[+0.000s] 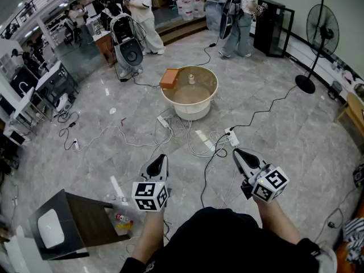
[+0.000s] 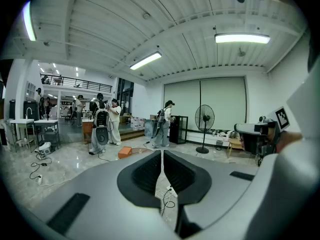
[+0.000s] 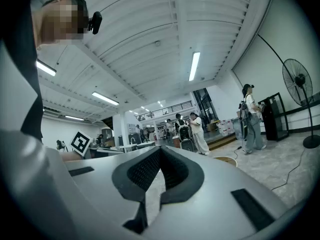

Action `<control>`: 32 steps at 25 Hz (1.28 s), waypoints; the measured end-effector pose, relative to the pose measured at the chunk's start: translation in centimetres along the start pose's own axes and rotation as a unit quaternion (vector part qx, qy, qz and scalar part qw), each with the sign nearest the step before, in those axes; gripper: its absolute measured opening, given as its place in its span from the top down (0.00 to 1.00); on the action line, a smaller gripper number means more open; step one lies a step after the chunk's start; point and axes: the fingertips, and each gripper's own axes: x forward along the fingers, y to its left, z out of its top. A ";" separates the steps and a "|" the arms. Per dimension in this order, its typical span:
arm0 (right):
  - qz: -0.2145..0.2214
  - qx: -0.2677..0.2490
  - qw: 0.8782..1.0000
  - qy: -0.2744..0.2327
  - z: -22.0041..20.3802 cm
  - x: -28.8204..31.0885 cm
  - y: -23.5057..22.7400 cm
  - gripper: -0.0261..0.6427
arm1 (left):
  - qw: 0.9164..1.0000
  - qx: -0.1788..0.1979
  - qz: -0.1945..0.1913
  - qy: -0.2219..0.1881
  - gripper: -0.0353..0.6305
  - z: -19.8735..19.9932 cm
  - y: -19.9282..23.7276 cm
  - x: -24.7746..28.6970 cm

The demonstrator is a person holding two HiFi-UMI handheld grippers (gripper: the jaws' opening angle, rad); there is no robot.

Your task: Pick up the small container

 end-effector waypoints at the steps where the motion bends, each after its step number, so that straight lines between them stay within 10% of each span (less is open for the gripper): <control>1: 0.007 0.002 1.000 -0.005 0.2 -0.4 0.1 0.94 | 1.000 0.001 -0.002 0.002 0.90 -0.1 -0.5 0.0; 15: -0.045 -0.021 0.998 0.037 0.5 -5.3 -6.2 0.94 | 0.999 -0.044 -0.009 -0.003 0.90 1.6 -5.8 4.3; 22: 0.030 -0.064 0.996 0.050 1.1 -8.6 -5.4 0.94 | 0.998 -0.067 -0.011 -0.015 0.90 1.8 -11.4 5.9; 32: 0.009 0.011 0.997 0.079 -1.7 -14.0 -9.9 0.94 | 0.998 -0.055 0.024 0.030 0.90 -1.0 -13.0 5.6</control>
